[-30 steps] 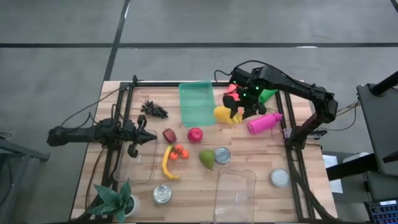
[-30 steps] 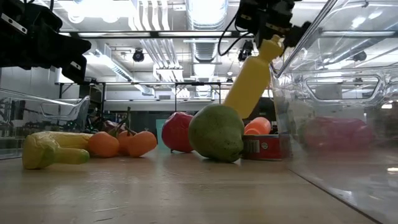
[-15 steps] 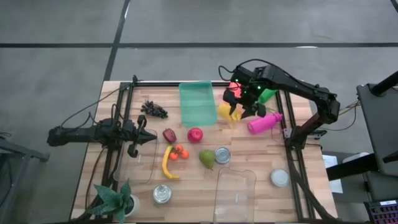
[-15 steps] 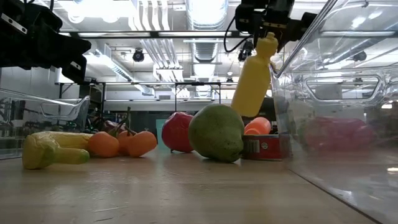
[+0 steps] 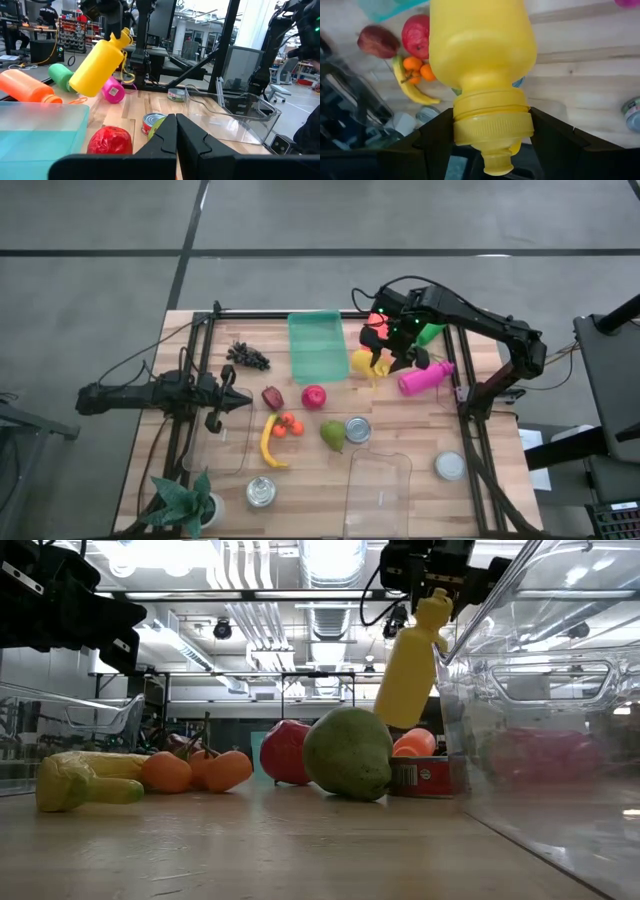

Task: Pick & Place Food Item
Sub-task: Put the yellow water bottle into the green bin

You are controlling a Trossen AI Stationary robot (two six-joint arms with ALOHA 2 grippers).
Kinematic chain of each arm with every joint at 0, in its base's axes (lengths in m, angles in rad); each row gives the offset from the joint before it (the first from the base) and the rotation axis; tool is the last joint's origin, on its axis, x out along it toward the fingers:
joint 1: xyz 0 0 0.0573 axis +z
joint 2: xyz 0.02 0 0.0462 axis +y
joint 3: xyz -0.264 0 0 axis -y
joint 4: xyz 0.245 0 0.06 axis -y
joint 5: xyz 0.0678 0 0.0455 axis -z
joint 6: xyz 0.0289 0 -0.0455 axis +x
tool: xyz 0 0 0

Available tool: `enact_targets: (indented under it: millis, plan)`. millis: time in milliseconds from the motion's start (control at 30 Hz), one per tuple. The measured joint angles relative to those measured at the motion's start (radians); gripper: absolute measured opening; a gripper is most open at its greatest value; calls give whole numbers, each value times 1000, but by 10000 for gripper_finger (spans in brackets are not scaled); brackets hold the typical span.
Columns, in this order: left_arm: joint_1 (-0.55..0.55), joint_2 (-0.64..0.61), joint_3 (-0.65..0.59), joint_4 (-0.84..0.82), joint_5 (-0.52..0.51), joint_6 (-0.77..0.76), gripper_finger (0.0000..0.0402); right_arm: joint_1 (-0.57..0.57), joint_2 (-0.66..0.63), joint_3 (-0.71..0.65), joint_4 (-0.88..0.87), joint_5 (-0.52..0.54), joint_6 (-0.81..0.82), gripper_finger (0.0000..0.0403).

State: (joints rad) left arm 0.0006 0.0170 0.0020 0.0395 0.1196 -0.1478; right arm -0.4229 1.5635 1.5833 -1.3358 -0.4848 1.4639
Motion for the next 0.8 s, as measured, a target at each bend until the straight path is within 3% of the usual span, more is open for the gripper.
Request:
enact_targets:
  millis: [200, 400, 533, 633, 800]
  plan:
    - [0, 0, 0, 0, 0, 0, 1, -7, 0, -3, 3, -26, 192, 231]
    - [0, 0, 0, 0, 0, 0, 1, -8, 3, -24, 6, 78, 419, 230]
    - [0, 0, 0, 0, 0, 0, 1, -7, 12, -46, 11, 86, 541, 230]
    - [0, 0, 0, 0, 0, 0, 1, -6, 28, -48, 22, 82, 524, 230]
    - [0, 0, 0, 0, 0, 0, 1, -5, 40, -48, 82, 47, 366, 230]
